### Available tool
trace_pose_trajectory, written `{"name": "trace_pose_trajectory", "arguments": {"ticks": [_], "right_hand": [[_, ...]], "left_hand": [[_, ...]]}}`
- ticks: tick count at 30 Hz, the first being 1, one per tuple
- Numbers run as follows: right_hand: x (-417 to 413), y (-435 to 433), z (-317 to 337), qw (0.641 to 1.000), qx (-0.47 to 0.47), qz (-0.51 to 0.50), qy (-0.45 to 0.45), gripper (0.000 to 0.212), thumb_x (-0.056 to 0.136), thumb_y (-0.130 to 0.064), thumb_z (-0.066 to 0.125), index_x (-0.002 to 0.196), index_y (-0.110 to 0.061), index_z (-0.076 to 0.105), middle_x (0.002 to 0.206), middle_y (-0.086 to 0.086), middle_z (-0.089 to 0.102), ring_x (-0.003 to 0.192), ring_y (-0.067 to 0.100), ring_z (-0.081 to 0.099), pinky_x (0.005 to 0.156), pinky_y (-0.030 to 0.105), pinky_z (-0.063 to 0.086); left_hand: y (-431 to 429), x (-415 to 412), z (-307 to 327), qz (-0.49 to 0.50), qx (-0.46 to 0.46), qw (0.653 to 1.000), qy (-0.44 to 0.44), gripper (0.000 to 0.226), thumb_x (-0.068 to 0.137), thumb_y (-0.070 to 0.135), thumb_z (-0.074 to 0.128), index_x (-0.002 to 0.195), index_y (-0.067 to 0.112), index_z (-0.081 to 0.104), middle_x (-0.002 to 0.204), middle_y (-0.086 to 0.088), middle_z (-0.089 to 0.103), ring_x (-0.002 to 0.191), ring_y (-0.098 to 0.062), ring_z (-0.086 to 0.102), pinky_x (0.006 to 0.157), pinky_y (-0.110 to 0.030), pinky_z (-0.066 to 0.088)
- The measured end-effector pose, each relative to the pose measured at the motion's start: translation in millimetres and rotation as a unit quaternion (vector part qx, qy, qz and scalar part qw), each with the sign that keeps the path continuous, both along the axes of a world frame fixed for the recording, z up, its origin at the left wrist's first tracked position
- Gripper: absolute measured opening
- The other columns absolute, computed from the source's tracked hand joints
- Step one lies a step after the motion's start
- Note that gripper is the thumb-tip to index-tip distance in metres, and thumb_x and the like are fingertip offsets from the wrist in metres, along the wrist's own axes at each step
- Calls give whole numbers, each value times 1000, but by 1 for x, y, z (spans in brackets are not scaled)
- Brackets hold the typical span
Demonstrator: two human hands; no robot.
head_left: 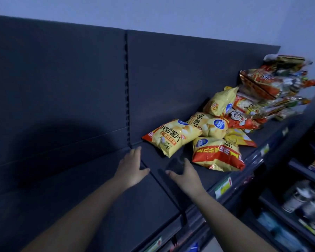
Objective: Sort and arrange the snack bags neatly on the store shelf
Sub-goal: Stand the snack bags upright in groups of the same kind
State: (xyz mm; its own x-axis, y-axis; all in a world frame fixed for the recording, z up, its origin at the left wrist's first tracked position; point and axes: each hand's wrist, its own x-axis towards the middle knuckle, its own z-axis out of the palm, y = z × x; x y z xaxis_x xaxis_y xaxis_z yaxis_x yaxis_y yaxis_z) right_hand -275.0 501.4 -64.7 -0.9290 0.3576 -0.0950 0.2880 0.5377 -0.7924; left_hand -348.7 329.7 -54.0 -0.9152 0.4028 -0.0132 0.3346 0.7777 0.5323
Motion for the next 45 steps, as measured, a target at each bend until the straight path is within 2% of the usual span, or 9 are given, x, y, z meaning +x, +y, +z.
{"name": "trace_pose_trajectory", "arguments": {"ticks": [7,15,19,22,27,31,34,37,45], "right_hand": [[-68,17,-12,992,-117,-20,48,92,73,-30,79,140,-10,20,127,4,51,117,19,50,94,25,42],[-102,26,-23,984,-170,-57,24,121,42,-55,70,141,-17,12,122,7,53,115,27,49,102,44,42],[-98,29,-23,979,-196,-51,41,113,43,-47,75,138,-25,18,119,4,55,112,24,53,100,44,45],[-83,23,-16,962,-262,-26,64,87,67,-13,80,134,-21,25,115,1,58,104,13,58,95,33,49],[-47,-5,-9,954,-273,10,123,74,73,-2,75,127,-26,30,108,-6,60,96,3,59,87,24,50],[-27,-37,-9,960,-224,60,158,73,69,-1,77,124,-25,34,106,-8,63,90,-2,62,76,16,49],[-6,-74,-6,959,-192,124,168,73,69,-4,79,124,-25,34,101,-12,64,87,-4,63,73,14,47],[20,-126,-6,952,-176,186,166,73,72,2,77,122,-28,34,97,-16,62,84,-12,62,68,6,45],[82,-258,-16,925,-134,320,156,79,68,-11,82,121,-38,30,109,-28,53,95,-22,53,71,1,43]], "left_hand": [[55,-81,-6,26,-25,999,-11,84,80,7,62,147,14,13,150,-8,27,136,-25,29,110,-35,27],[78,-114,-10,37,-52,998,13,68,75,20,67,135,18,36,127,-5,47,120,-27,41,95,-38,30],[73,-110,4,-8,-136,990,-19,48,67,26,72,109,21,49,105,3,51,103,-18,48,82,-33,27],[63,-103,19,-44,-169,983,-50,50,64,34,78,103,23,48,104,6,51,101,-15,49,86,-35,29],[24,-71,36,-69,3,991,-113,73,58,17,87,110,20,36,109,1,50,98,-12,54,77,-24,50],[-27,-27,40,-54,86,987,-126,97,64,14,85,132,20,15,110,8,49,100,-5,53,75,-16,48],[-79,16,38,-52,163,978,-117,108,71,10,80,139,34,0,117,14,48,102,1,55,81,-14,48],[-138,69,30,-10,198,979,-52,96,76,12,74,128,54,5,119,19,50,100,11,55,81,-7,43],[-275,200,-14,136,168,968,128,96,81,40,64,142,51,-9,147,28,18,130,18,25,102,-2,22]]}}
